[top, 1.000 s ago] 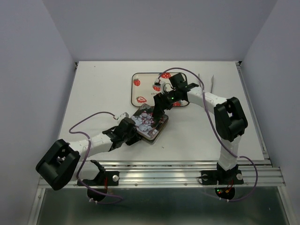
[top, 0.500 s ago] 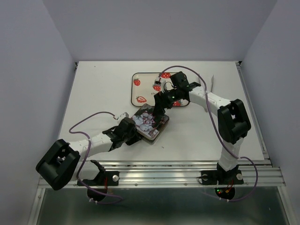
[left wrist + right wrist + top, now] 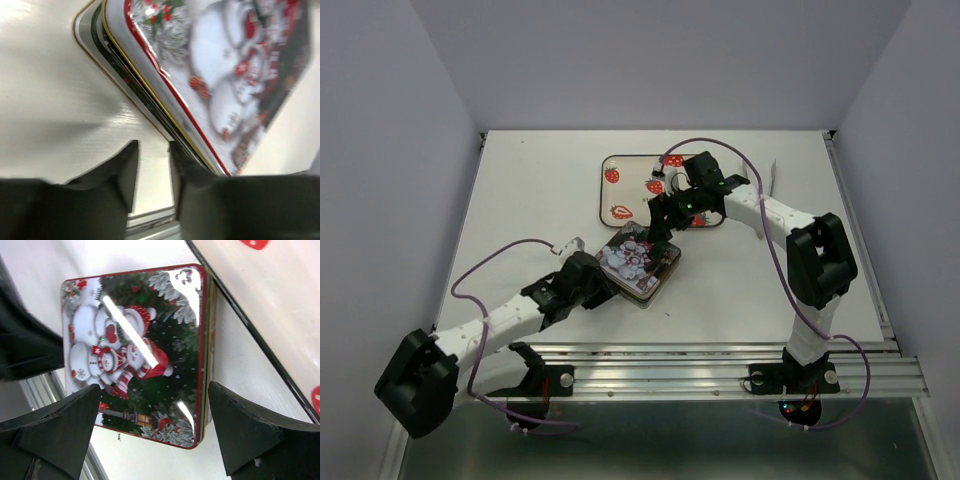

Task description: Pack the cookies

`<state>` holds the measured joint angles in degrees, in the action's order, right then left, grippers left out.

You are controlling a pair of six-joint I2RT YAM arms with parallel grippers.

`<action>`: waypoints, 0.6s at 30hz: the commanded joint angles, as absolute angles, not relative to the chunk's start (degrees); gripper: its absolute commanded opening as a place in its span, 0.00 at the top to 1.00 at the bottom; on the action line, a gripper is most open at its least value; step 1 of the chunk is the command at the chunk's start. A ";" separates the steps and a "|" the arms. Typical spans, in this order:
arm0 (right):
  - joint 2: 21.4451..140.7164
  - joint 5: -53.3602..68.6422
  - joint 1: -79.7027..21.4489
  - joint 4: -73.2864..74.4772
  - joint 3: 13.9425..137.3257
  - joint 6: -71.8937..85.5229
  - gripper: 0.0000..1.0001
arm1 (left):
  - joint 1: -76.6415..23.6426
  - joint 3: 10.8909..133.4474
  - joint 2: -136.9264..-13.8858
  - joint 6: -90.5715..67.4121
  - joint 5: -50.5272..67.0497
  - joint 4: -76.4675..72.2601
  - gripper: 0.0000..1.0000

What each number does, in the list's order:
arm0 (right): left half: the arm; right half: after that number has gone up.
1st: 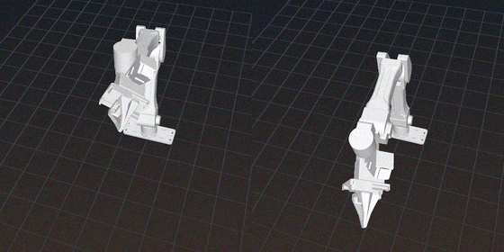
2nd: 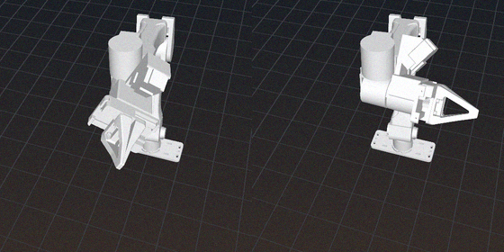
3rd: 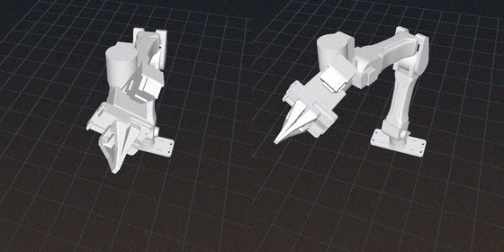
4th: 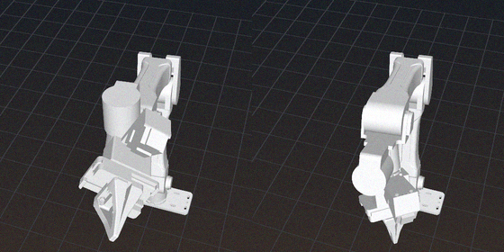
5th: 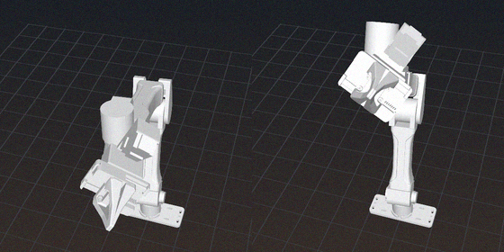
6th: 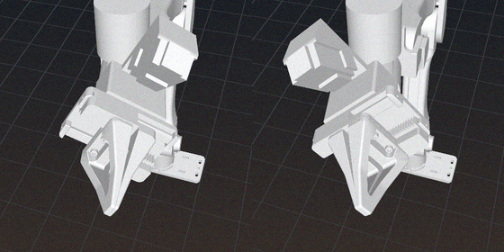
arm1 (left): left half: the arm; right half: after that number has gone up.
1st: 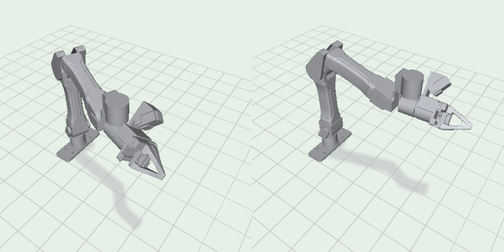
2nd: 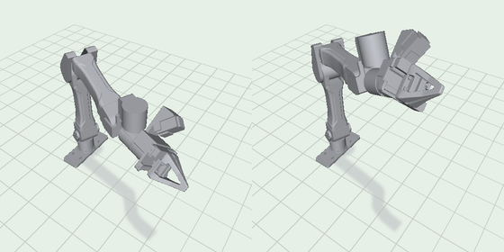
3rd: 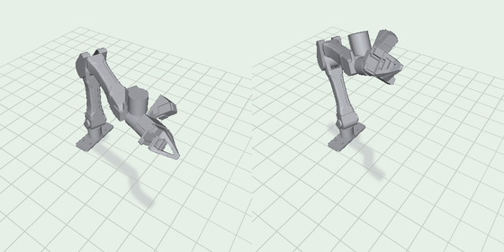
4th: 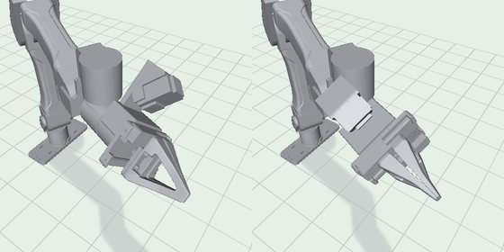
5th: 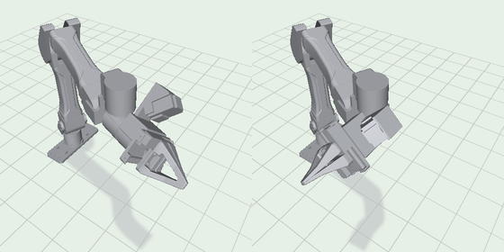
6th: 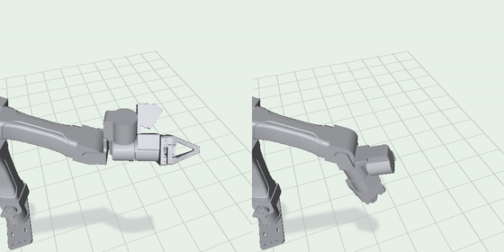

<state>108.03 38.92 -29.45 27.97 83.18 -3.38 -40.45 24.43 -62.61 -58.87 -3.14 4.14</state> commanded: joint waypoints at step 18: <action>106.61 27.25 -29.88 22.41 81.74 -0.18 0.05 | -26.82 26.63 -54.47 -52.13 -3.79 -1.03 0.02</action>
